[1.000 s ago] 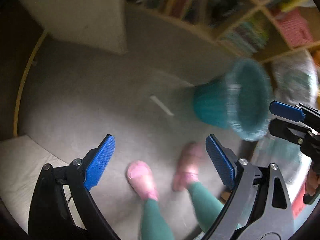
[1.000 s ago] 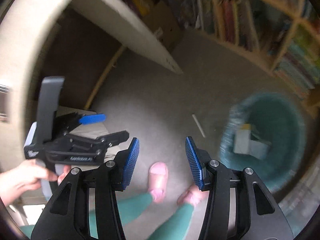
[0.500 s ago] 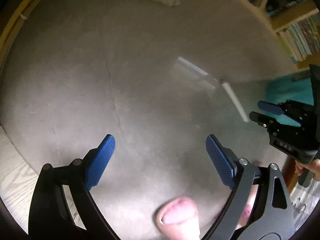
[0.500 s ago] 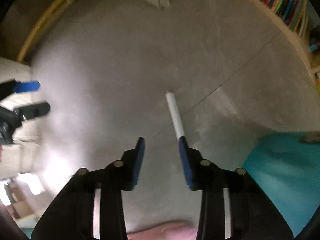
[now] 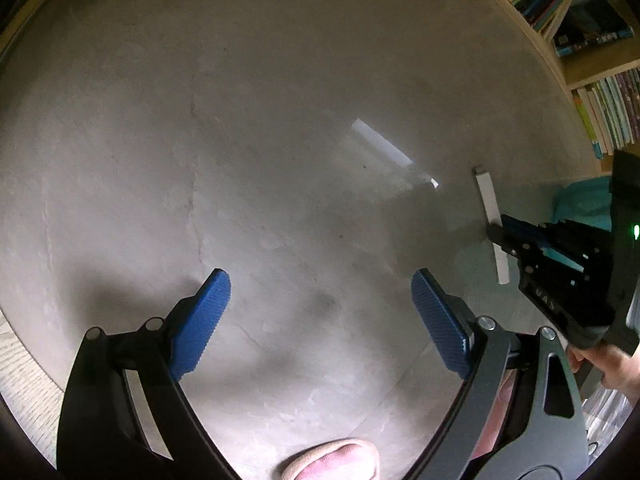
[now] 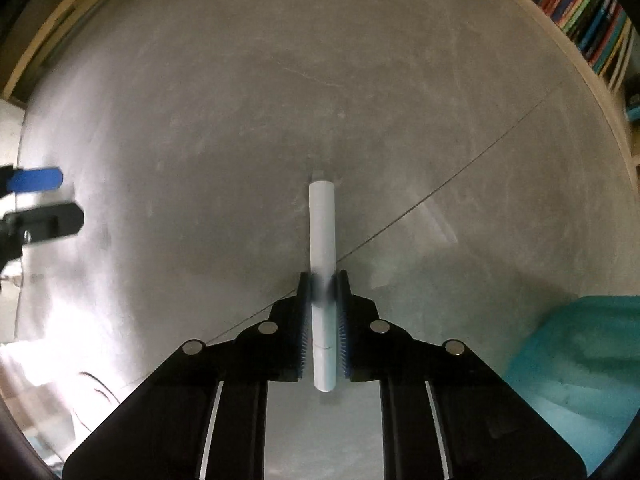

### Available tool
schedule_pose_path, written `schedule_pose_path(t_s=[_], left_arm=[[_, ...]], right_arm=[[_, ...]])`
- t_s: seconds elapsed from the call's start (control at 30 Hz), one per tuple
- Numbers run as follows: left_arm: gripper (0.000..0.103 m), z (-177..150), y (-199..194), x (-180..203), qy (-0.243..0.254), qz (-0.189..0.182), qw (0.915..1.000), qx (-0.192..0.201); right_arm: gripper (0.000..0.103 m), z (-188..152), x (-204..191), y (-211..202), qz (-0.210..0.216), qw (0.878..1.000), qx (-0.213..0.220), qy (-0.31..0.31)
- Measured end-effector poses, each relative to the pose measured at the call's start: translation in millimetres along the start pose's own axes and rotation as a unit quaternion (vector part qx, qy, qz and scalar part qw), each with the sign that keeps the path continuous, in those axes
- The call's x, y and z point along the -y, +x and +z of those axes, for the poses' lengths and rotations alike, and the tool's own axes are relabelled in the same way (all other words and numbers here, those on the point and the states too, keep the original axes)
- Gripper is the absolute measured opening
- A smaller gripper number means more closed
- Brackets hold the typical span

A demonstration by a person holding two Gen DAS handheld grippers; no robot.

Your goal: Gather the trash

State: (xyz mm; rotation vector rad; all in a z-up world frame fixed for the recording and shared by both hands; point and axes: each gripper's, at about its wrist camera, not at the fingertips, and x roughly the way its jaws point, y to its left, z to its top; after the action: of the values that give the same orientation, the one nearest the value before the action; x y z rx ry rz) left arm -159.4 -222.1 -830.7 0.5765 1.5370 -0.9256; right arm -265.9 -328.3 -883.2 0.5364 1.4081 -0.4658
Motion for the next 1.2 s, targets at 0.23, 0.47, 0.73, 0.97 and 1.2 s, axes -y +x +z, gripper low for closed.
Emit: schedule_pose_path(t_s=[0.23,0.47,0.73,0.97,1.2], left_arm=[[0.089,-1.6,-64.4,25.5,0.016,-0.004,0.9997,0.019],[0.088,10.6,-157.6,93.8,0.082,-0.011,0.9961,0.032],[0.088,27.7,-236.1,215.7,0.158,-0.058,0.9849,0.041],[0.088,28.3,-243.0,319.4,0.23,-0.085,0.9687,0.037],[0.093,24.4,-230.3,348.2,0.262,-0.066,0.9627,0.014]], right_arm=[[0.013,18.1,24.2,-89.5,0.068,0.994,0.038,0.071],[0.013,5.8,42.7,-244.3,0.106,0.987,0.088,0.08],[0.013,-49.9,122.5,-358.6,0.064,0.985,0.092,0.128],[0.014,-106.7,178.5,-357.6,0.04,0.974,0.054,0.216],[0.064,-123.8,207.5,-358.4,0.009,0.967,0.072,0.245]])
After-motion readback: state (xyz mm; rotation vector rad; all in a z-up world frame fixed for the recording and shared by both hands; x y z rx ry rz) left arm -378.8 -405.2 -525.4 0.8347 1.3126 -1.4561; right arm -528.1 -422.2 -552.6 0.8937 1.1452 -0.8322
